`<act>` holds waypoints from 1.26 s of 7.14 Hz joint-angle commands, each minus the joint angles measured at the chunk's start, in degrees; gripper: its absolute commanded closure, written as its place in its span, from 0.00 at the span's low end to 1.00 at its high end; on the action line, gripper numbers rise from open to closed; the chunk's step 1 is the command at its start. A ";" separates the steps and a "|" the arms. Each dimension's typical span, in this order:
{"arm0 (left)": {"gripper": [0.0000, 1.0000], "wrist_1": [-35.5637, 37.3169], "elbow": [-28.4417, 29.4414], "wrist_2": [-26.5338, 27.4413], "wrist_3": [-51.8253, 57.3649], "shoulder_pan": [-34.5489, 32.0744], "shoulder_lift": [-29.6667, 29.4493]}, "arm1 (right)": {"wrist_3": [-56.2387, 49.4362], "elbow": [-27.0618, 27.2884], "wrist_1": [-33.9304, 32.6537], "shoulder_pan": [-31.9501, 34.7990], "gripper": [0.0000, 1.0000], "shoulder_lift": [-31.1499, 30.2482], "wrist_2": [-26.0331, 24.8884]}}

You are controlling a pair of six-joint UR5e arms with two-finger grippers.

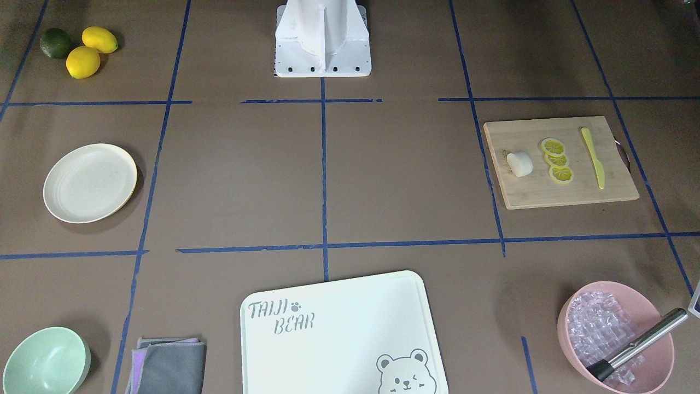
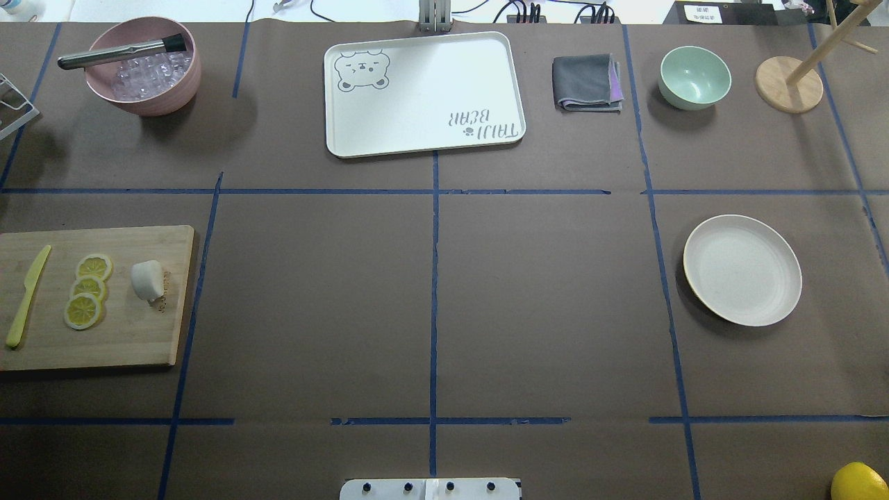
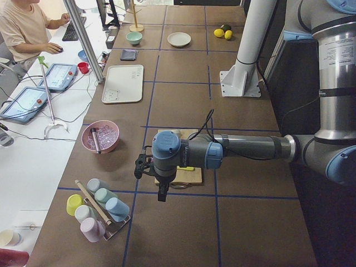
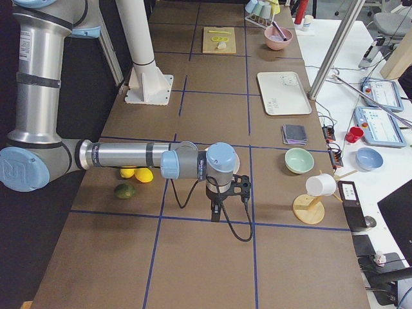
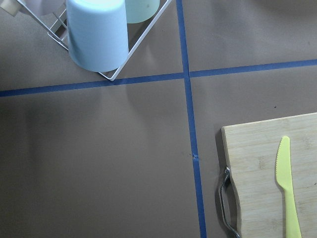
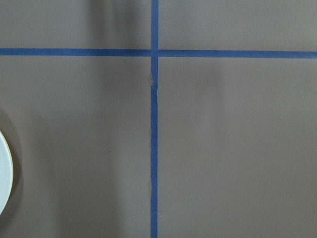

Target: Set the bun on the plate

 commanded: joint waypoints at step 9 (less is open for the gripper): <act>0.00 0.04 0.28 0.09 -0.04 0.00 0.61 | 42.12 -2.51 38.36 -23.85 0.00 -0.38 0.12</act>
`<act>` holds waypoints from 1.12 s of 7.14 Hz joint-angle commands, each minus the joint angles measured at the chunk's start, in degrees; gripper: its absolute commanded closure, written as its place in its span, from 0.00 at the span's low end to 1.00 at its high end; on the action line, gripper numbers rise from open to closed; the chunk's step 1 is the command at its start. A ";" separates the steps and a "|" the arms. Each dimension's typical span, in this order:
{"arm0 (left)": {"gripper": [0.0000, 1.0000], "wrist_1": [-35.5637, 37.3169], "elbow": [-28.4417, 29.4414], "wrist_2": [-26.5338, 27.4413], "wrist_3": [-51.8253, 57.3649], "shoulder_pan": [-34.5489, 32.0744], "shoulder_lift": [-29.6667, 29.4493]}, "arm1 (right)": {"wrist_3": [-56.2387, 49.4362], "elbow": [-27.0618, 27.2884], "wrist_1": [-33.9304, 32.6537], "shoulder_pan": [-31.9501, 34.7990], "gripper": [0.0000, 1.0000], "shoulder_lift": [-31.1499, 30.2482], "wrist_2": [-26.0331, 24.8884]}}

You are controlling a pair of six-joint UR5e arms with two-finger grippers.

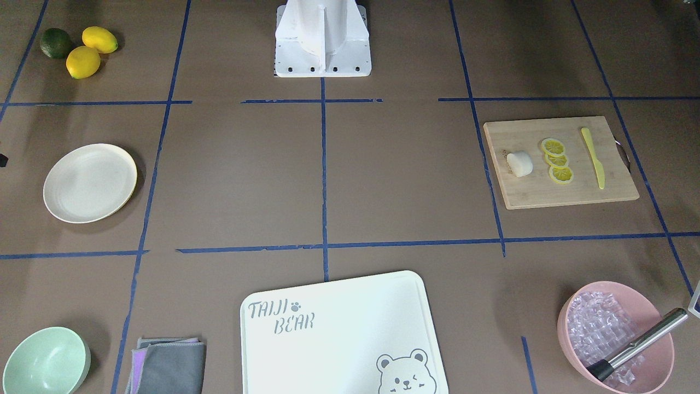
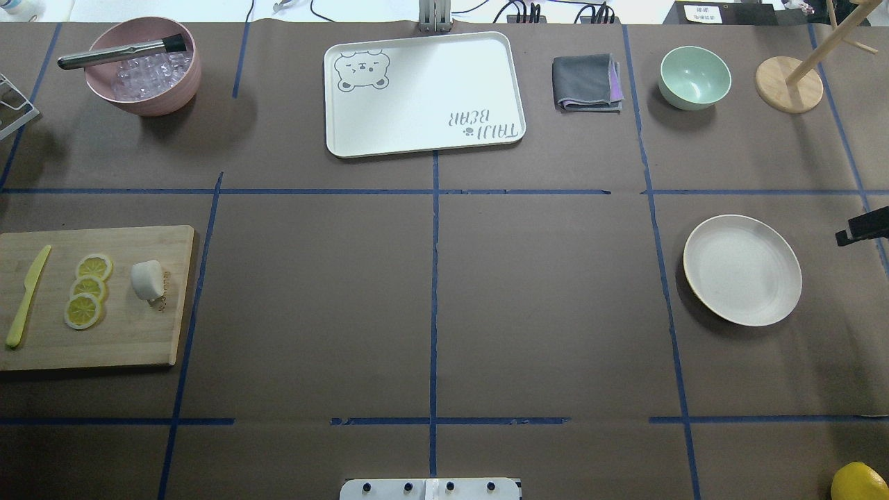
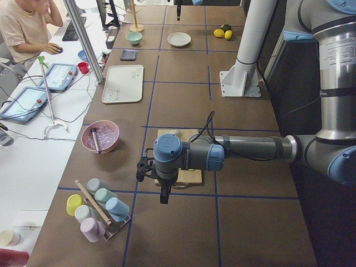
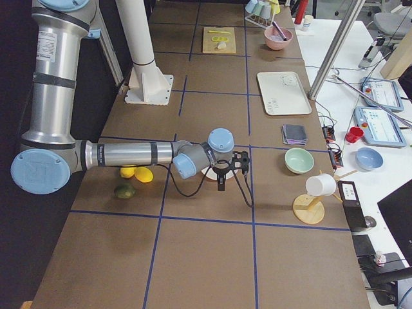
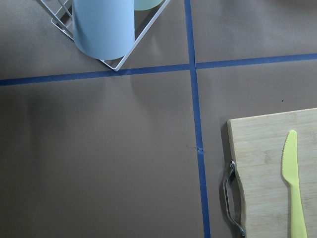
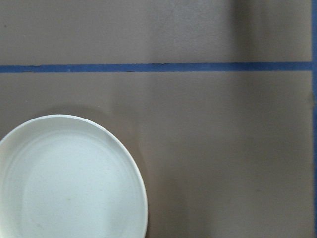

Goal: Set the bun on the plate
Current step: 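Reach the right gripper to the white plate rim and grasp it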

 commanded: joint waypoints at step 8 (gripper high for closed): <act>0.00 0.00 0.16 0.00 0.00 0.05 0.02 | 11.90 -7.49 10.91 -11.92 0.65 0.68 -6.21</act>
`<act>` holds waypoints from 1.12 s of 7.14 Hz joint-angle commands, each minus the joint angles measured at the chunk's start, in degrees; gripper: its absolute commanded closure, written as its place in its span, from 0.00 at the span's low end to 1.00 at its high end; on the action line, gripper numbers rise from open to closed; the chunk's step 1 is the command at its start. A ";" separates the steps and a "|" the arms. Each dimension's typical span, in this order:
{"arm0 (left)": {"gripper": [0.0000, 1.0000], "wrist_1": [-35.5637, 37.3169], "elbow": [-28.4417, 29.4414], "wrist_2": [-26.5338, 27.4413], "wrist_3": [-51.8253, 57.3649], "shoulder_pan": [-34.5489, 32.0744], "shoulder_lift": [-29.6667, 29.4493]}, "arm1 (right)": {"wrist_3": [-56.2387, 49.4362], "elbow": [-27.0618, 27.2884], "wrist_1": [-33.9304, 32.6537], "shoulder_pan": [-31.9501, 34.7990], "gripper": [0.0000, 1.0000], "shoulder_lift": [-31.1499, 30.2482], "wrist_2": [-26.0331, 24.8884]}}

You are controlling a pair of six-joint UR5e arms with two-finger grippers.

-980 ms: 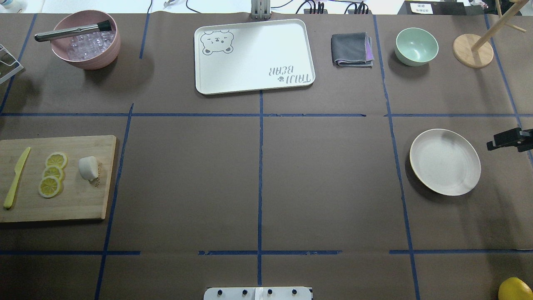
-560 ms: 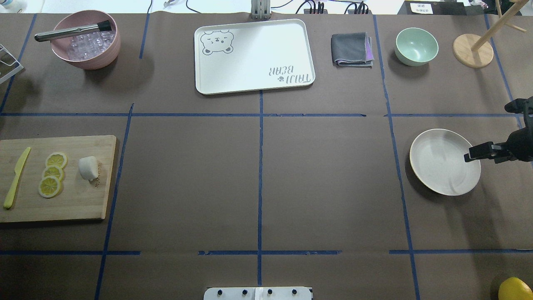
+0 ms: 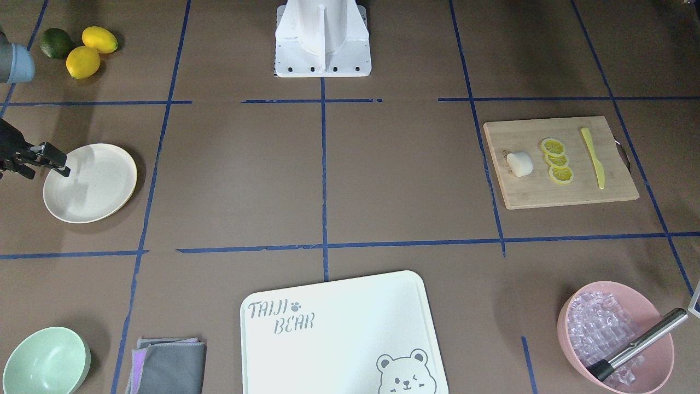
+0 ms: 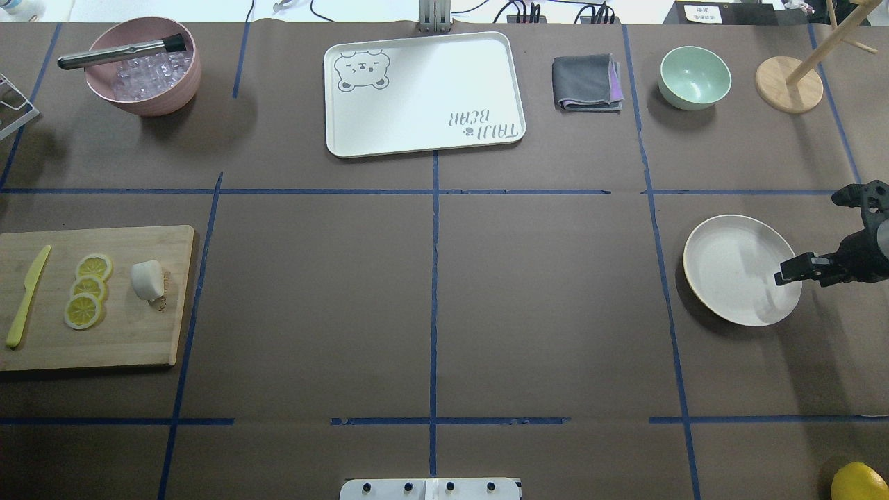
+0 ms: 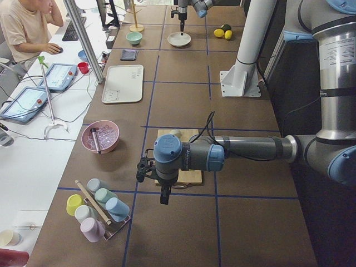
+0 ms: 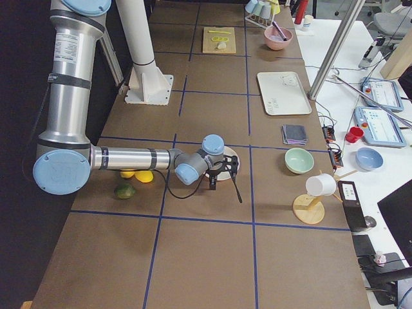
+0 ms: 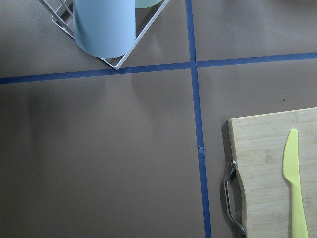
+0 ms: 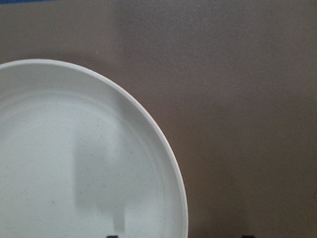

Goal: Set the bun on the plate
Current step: 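Reach the right gripper to the white plate rim and grasp it, then slide the white plate with the right gripper toward the table center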

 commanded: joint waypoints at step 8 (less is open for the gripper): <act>0.00 0.00 0.00 0.00 0.00 0.00 0.18 | 14.19 5.12 -1.60 -2.22 1.00 17.57 7.43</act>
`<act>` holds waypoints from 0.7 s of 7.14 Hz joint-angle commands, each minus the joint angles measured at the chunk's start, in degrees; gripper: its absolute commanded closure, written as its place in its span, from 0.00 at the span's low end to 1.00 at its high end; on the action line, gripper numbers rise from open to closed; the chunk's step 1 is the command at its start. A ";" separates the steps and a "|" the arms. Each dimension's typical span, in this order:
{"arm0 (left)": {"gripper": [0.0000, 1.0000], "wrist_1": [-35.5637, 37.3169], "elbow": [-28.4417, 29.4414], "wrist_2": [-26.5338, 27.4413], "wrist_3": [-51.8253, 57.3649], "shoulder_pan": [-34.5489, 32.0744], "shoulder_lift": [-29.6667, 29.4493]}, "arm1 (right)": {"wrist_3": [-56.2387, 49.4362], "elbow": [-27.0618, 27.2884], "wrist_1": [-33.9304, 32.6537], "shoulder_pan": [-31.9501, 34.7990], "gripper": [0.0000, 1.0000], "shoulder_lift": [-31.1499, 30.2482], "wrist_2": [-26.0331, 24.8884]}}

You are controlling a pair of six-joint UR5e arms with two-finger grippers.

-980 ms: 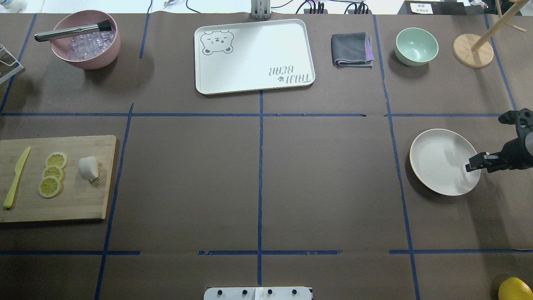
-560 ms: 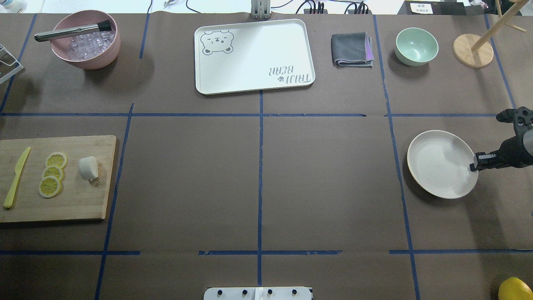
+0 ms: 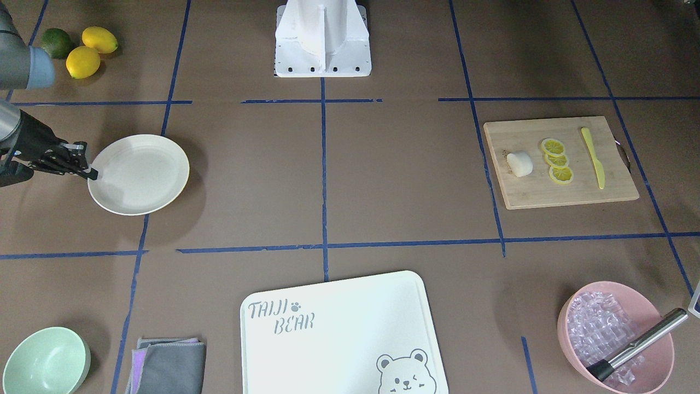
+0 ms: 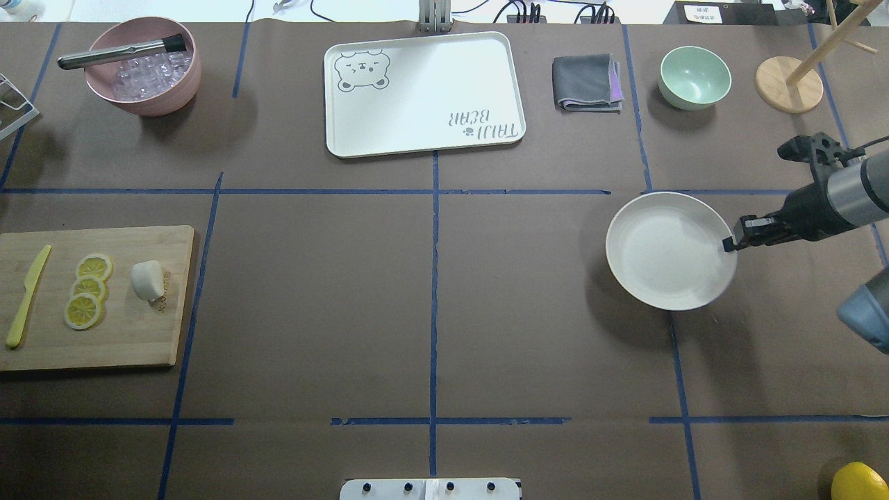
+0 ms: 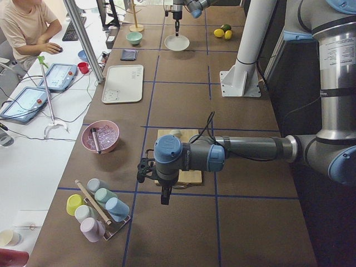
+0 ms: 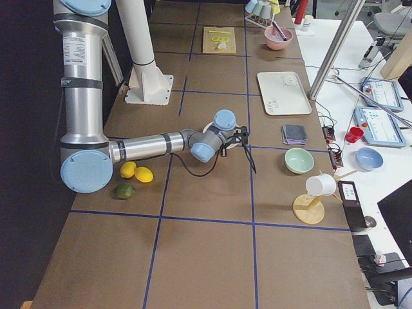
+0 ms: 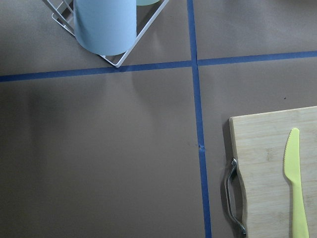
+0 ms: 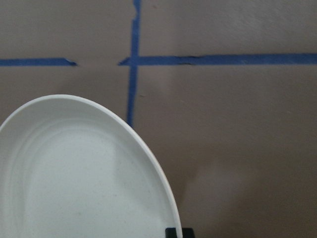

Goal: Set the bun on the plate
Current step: 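Slide the white plate with the right gripper toward the table center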

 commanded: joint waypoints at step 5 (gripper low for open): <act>0.00 -0.07 -0.10 0.00 0.00 0.00 -0.26 | 20.49 -3.21 -17.10 -16.94 1.00 27.39 -14.49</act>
